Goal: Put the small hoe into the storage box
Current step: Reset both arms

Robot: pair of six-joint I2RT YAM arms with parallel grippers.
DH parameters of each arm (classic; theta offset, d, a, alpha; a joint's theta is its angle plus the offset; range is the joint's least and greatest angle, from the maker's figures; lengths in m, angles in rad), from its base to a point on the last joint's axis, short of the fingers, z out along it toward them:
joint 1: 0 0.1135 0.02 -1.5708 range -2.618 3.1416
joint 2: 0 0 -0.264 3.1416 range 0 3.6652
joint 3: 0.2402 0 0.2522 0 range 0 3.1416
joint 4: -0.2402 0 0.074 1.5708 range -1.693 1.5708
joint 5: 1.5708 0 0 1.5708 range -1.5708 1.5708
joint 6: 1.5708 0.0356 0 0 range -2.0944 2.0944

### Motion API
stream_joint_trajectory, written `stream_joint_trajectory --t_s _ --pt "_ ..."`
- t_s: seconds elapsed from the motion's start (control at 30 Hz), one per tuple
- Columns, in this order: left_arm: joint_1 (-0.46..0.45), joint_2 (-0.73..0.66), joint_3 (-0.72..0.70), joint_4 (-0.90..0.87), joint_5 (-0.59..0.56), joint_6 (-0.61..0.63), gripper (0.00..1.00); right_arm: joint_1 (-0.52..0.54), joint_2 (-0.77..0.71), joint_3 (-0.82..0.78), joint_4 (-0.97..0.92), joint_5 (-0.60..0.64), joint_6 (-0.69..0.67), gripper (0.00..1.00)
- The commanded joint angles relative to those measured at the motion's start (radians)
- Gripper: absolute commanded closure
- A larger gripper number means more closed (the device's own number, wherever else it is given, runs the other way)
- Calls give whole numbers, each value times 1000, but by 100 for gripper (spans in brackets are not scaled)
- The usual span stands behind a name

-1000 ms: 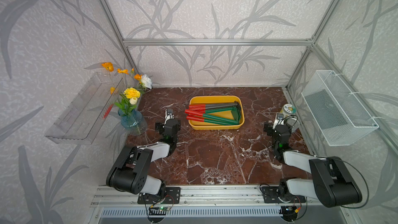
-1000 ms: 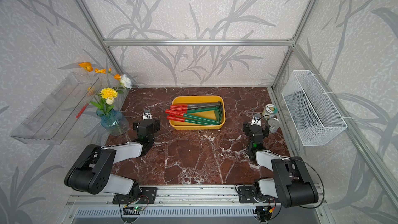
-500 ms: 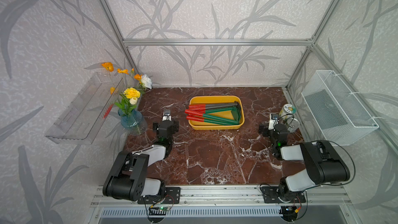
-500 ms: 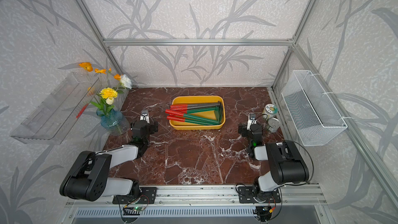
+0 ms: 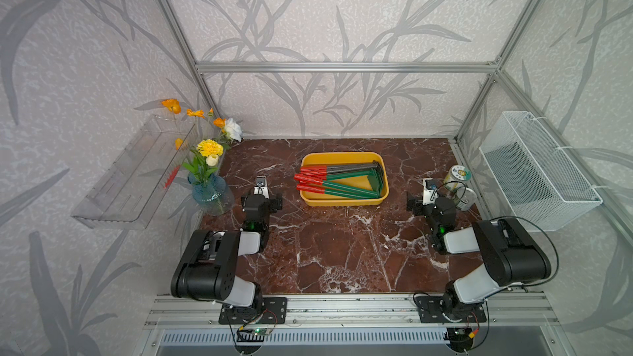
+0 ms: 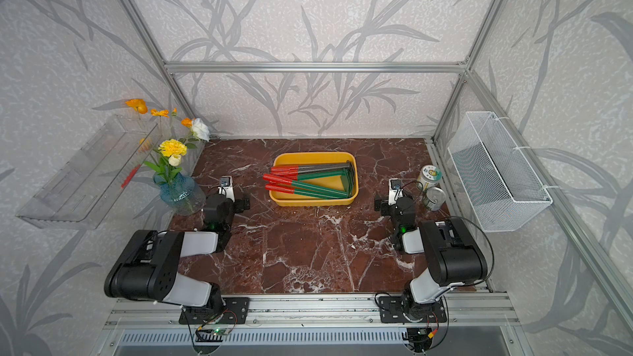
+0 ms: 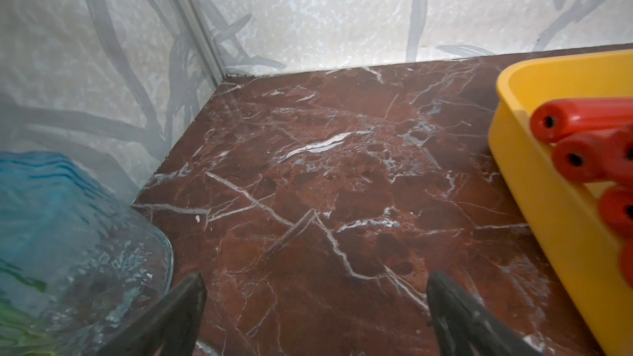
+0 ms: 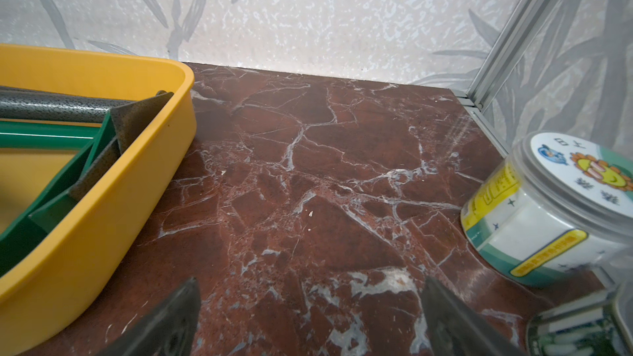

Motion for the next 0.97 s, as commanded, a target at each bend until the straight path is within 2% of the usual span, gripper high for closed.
stream_joint_trajectory --t_s 0.0,0.07,0.13,0.2,0.23,0.3,0.4,0.47,0.57,0.93 --pt "30 -25 58 -120 68 -64 0 4 5 4 41 15 3 1" --pt "52 38 42 23 64 -83 0 4 6 4 45 5 1 1" --pt "51 -20 73 -149 78 -84 0 4 5 9 34 -8 -4 1" --pt "52 26 48 -12 56 -88 0 4 4 23 10 -23 -11 1" --pt "50 28 50 -14 37 -94 0 4 1 31 -8 -40 -16 1" --pt "50 -11 84 -149 38 -97 0 4 1 46 -37 -84 -32 1" --pt "50 14 61 -62 31 -95 0 4 -2 72 -90 -167 -62 1" --pt "51 -5 81 -139 32 -98 0 4 0 71 -88 -164 -60 1" --pt "50 5 74 -102 29 -96 0 3 -1 75 -97 -156 -55 1" --pt "50 -5 82 -135 31 -98 0 4 -2 81 -109 -123 -43 1"
